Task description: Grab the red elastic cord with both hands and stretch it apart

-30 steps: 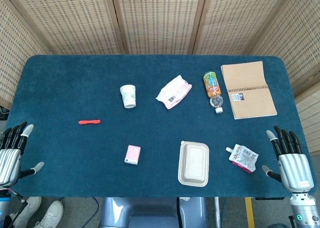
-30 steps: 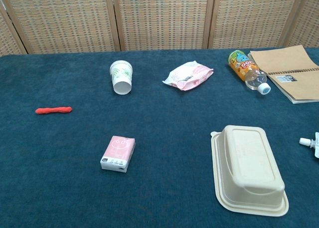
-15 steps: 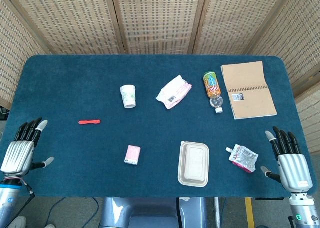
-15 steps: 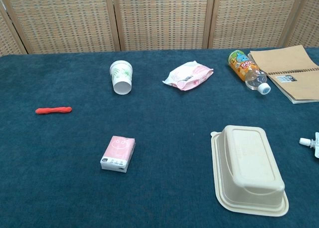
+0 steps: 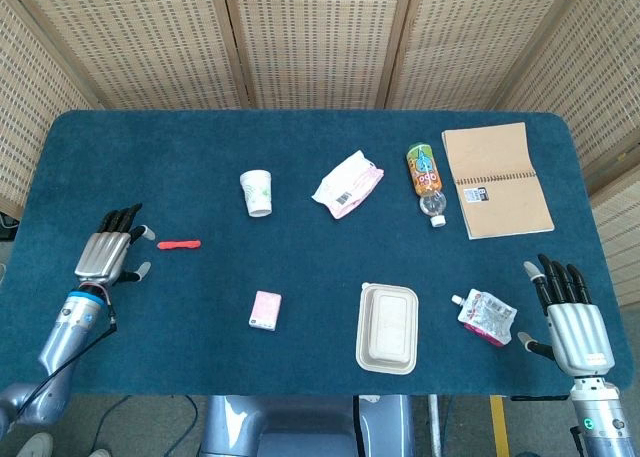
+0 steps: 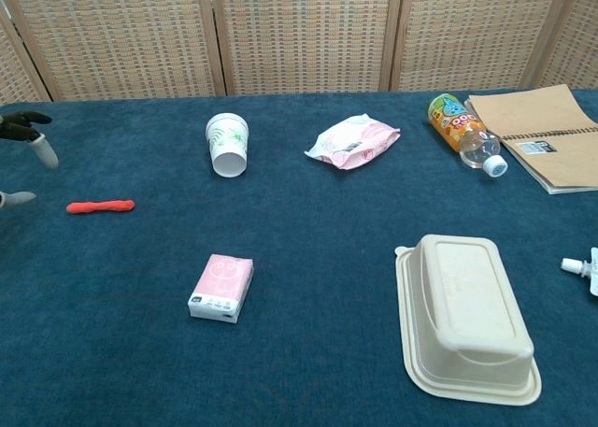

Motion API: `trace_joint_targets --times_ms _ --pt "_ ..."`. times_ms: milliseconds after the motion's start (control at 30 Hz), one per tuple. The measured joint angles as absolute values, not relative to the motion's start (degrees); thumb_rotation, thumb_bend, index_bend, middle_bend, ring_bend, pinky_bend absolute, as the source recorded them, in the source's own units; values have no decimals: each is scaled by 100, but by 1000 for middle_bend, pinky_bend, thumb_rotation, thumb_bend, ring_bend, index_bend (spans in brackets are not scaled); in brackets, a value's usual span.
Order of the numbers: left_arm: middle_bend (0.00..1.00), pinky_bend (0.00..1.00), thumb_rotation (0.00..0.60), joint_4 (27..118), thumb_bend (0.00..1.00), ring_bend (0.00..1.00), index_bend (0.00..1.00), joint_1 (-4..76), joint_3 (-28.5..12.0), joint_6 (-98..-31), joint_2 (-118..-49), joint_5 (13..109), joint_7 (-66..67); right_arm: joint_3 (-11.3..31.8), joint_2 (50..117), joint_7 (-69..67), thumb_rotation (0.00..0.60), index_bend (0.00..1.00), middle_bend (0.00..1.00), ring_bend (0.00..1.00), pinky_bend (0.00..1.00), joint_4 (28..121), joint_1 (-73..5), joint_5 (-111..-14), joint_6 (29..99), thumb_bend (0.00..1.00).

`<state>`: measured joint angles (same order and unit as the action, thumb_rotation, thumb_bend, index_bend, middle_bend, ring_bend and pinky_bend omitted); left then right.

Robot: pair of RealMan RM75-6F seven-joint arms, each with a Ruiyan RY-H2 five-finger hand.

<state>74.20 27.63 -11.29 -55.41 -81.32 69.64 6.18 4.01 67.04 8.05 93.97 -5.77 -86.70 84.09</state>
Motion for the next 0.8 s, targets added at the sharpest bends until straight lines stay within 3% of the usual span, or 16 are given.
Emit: trace_joint_targets --times_ms 300,800 --pt "0 0 600 6504 404 0 397 3212 -1208 -5076 -8869 6504 751 396 6676 680 600 0 0 0 0 9379 -592 -8629 8361 0" --pt "0 0 600 5751 428 0 423 3347 -1183 -4924 -9281 6301 710 388 6663 494 600 0 0 0 0 9342 -622 -8592 8286 0"
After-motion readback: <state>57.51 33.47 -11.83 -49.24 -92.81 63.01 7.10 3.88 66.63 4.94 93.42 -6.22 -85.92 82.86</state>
